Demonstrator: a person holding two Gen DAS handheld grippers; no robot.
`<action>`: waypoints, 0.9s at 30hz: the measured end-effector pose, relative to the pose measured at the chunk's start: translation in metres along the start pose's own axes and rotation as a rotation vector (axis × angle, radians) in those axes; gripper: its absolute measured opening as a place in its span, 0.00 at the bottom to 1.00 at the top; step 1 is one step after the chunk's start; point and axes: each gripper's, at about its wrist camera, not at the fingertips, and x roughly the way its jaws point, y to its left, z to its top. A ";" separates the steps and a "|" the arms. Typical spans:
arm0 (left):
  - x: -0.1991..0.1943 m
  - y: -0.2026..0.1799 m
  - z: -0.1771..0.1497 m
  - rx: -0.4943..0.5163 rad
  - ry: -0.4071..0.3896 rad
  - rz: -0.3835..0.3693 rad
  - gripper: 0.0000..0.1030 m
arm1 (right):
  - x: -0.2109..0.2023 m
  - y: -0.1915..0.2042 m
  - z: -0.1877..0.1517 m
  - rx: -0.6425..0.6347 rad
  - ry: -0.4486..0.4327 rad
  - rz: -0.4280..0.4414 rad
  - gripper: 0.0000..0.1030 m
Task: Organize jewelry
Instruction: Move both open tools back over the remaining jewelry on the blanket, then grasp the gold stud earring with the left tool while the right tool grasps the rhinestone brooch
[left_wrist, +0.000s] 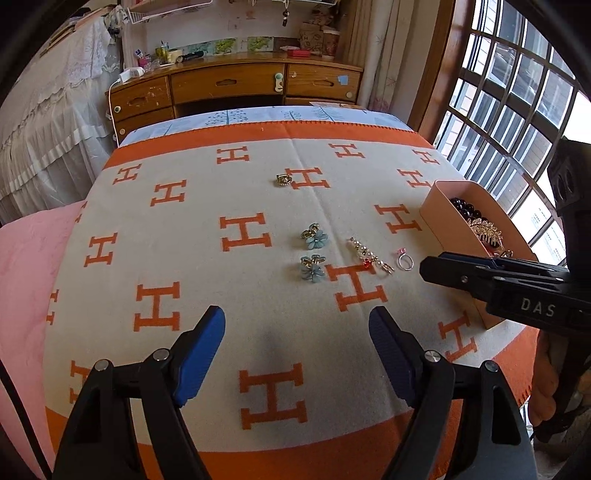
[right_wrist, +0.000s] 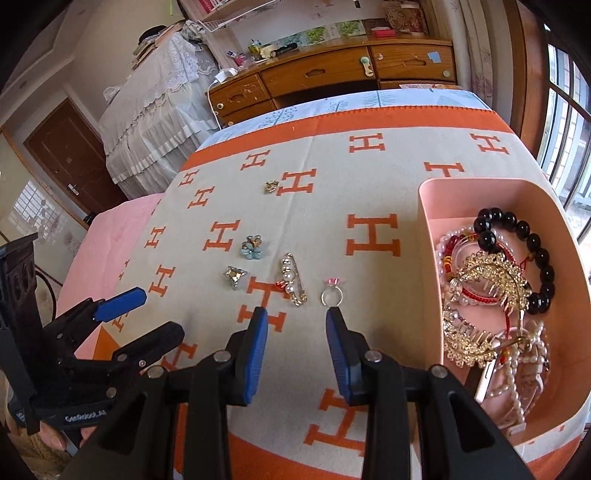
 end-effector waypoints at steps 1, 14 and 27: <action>0.001 -0.001 0.000 0.003 -0.002 -0.001 0.76 | 0.002 0.000 0.001 0.003 -0.004 -0.011 0.32; 0.008 0.017 0.011 -0.040 0.008 -0.015 0.63 | 0.024 0.028 0.017 -0.152 0.013 0.011 0.15; 0.014 0.041 0.014 -0.097 0.023 -0.029 0.63 | 0.068 0.031 0.045 -0.172 0.203 -0.052 0.11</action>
